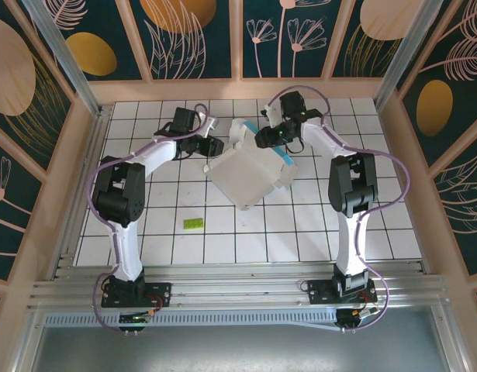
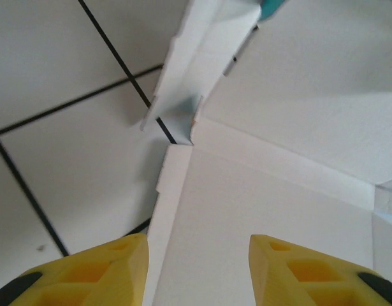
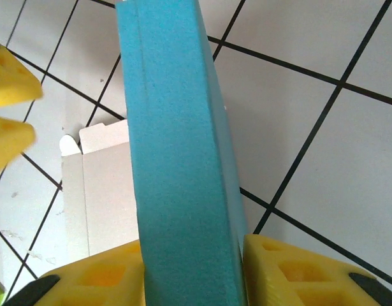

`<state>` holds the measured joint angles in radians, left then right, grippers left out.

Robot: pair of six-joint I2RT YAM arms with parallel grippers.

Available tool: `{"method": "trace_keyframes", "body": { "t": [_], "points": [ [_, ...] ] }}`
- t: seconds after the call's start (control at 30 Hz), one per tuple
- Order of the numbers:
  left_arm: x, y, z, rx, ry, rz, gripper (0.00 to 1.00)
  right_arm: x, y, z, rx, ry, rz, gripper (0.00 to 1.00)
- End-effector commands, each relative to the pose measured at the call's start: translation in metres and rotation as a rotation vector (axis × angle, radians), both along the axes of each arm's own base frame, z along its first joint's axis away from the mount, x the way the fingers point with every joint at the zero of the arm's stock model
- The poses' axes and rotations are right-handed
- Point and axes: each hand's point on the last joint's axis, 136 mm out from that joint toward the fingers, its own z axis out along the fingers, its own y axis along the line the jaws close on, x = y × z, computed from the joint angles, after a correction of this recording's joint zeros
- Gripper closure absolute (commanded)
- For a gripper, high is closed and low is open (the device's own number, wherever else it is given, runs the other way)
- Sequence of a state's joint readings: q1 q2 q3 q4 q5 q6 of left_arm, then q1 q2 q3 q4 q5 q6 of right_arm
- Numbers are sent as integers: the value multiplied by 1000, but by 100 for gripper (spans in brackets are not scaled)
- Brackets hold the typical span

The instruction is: Fold the paper box

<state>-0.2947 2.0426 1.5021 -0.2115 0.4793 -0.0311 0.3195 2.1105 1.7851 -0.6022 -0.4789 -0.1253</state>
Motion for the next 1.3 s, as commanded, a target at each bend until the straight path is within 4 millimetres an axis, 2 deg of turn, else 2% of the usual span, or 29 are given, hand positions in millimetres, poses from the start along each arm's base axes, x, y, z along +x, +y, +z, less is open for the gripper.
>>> {"method": "trace_keyframes", "body": {
  "t": [0.0,0.27,0.4,0.47,0.63,1.0,1.13,1.27],
  "points": [
    [5,10,11,-44,2,-38,55,3,-7,11,49,0,3,62],
    [21,-27,25,-137,-137,-330,53,1,-12,8,59,19,8,63],
    [29,-40,18,-172,-134,-433,52,0,-11,6,59,24,5,64],
    [38,-41,12,-151,-139,-426,51,-1,-11,5,56,24,4,64],
    [39,-51,6,-165,-186,-474,48,0,-13,-1,8,12,-5,65],
    [74,-69,-8,-84,-283,-398,50,-1,-14,-8,-182,-81,-22,66],
    [78,-74,-11,-101,-278,-401,54,-2,-15,-8,-268,-132,-14,67],
    [75,-76,-11,-110,-268,-404,74,-2,-13,-5,-277,-149,-15,67]
  ]
}}
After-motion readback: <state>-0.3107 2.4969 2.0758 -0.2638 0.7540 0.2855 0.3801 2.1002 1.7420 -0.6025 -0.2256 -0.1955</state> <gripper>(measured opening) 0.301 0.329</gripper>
